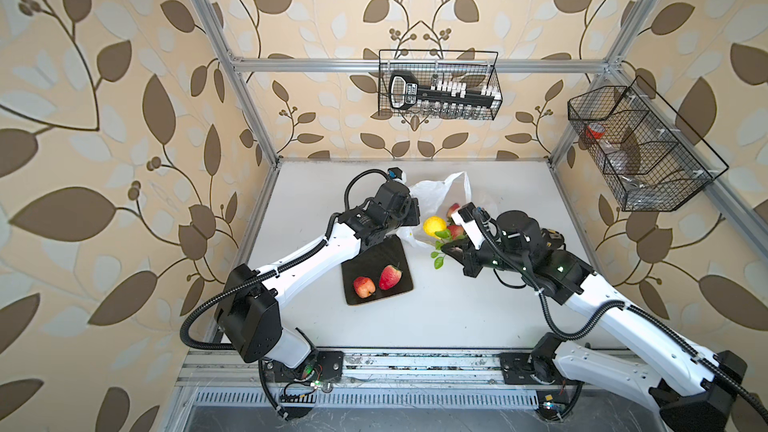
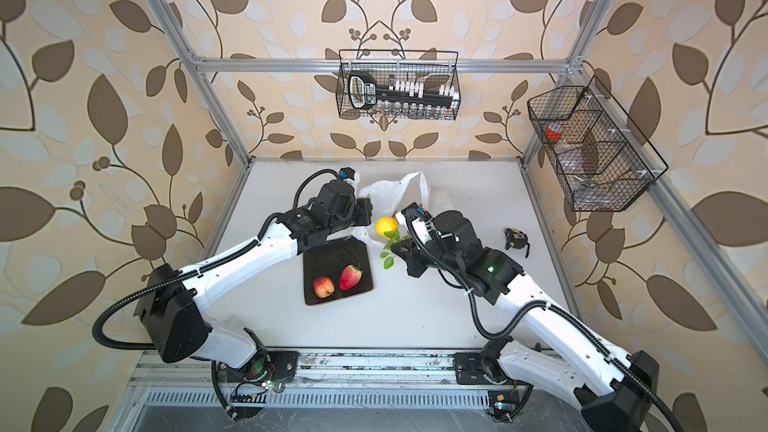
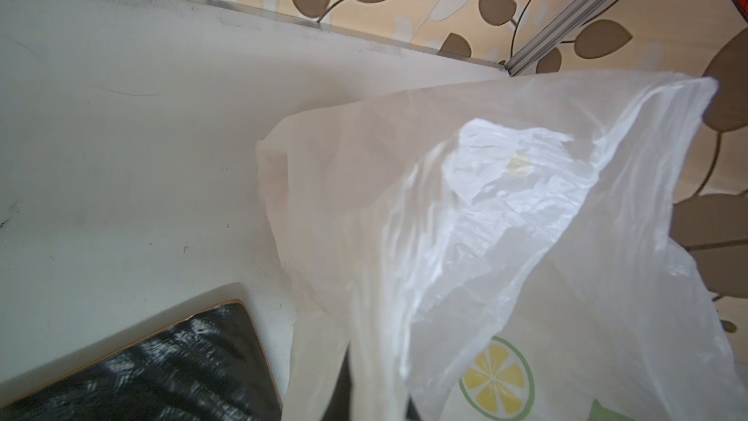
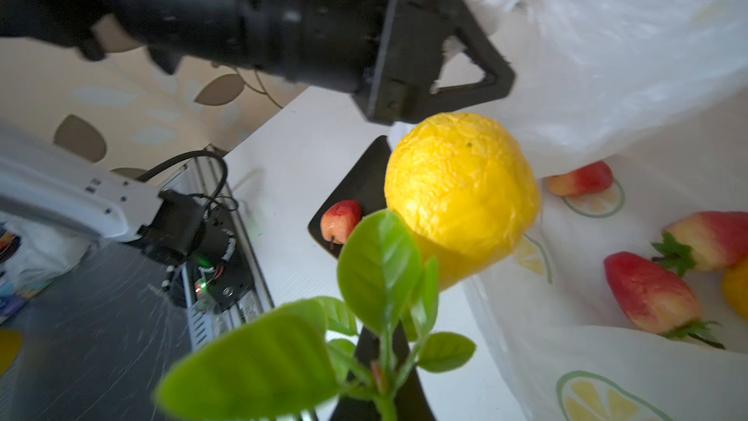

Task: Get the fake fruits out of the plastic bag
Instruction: 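Carry the yellow lemon out onto the dark mat and release it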

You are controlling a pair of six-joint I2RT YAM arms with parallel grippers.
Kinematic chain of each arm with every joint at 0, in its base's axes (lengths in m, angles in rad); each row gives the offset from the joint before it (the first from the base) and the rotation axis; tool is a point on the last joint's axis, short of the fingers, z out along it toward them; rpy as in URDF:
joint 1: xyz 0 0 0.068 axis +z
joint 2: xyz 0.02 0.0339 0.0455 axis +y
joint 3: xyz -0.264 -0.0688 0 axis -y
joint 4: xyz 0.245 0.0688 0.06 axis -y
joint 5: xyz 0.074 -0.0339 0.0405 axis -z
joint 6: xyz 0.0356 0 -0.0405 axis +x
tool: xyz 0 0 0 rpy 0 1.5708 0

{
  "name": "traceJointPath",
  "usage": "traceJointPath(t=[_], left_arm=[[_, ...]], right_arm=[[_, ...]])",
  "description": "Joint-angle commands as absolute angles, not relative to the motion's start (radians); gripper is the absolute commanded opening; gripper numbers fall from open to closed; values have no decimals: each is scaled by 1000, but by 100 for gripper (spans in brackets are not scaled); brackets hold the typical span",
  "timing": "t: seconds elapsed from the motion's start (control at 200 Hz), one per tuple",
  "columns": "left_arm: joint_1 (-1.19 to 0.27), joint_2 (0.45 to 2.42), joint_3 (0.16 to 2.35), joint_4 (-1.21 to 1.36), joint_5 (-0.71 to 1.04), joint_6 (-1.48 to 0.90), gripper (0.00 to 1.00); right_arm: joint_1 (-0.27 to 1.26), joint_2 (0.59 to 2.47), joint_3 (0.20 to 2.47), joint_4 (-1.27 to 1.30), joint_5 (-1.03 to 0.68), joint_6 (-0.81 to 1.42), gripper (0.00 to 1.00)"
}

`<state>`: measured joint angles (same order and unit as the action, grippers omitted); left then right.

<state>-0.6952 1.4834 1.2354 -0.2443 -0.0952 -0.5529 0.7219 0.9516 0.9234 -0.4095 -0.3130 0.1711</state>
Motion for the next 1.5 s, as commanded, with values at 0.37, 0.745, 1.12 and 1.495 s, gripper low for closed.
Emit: traceJointPath(t=[0.37,0.745,1.12,1.495], left_arm=[[-686,1493,1321,-262,-78,-501,0],[-685,1476,1326,-305,-85,-437,0],[-684,1481,1338,-312,-88,-421,0],[-683,1486,1356,-332,-81,-400,0]], right_arm=[[1107,1169,784,-100,104,136,0],[1021,1478,881,9,246,-71,0],[910,1669,1000,31,53,-342,0],[860,1846,1116,52,-41,-435,0]])
